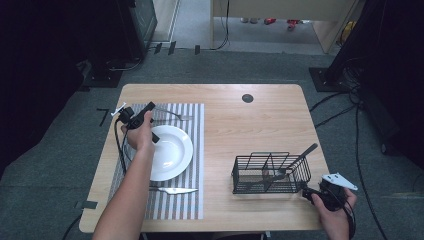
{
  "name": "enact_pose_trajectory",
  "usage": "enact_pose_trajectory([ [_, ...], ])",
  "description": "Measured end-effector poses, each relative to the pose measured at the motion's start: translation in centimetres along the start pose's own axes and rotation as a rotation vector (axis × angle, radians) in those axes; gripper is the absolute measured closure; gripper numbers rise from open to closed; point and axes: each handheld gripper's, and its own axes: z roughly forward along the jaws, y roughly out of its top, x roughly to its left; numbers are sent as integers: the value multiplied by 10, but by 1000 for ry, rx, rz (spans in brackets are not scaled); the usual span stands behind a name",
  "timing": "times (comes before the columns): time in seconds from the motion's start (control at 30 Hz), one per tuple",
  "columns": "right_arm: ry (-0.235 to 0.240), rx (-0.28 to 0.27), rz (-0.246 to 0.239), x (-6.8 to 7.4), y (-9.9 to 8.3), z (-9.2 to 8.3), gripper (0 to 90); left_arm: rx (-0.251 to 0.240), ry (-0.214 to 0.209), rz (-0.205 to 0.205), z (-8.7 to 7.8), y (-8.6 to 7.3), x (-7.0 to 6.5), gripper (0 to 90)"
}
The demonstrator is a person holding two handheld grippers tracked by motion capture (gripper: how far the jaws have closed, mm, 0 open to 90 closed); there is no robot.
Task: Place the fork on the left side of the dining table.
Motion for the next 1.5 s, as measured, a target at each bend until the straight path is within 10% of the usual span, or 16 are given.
enact_pose_trajectory([
  [0.53,0,0,0,0,0,0,174,185,96,33,3,12,8,462],
  [0.87,0,0,1,0,0,0,174,329,191,174,19,21,1,271],
  [1.13,0,0,0,0,0,0,174,348,277,272,24,23,0,203],
  [1.5,0,0,0,0,0,0,174,321,269,340,17,26,-5,192],
])
